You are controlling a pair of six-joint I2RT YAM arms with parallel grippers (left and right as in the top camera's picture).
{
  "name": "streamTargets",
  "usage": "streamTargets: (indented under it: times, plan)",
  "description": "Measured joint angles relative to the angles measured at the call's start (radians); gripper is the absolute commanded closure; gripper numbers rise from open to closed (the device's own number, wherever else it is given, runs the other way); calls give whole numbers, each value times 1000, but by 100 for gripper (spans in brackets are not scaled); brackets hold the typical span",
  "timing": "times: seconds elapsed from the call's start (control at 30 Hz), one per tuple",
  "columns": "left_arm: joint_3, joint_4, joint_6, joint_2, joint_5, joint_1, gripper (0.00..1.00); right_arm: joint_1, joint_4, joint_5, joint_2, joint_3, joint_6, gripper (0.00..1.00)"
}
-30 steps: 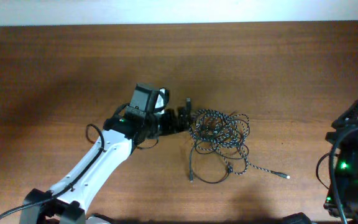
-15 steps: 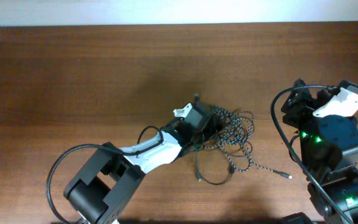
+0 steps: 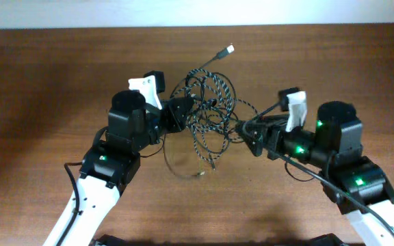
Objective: Untangle cables
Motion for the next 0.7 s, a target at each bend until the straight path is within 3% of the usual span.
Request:
streamTargets:
  times: [0.13,0.17,0.33,0.47,0.5,0.57,0.7]
  plan:
    - [0,-208,78,-5,-178,0,100,0,-26,-114,30,0,-146,22]
    - [0,-210,83,-5,-195,0,100,0,-43,-126,30,0,-199,38]
    - [0,-163,86,-5,-62,0,100,79,-99,-113,34,0,-325,41]
    - [0,-139,86,-5,38,0,100,100,-101,3,82,0,-349,69]
    - [0,-135,86,-5,47,0,100,100,-102,5,84,0,-351,69]
    - [-1,-98,86,-6,54,0,100,100,-127,5,84,1,-347,51]
    - [-1,-76,85,-5,44,0,100,100,-129,4,84,0,-349,43]
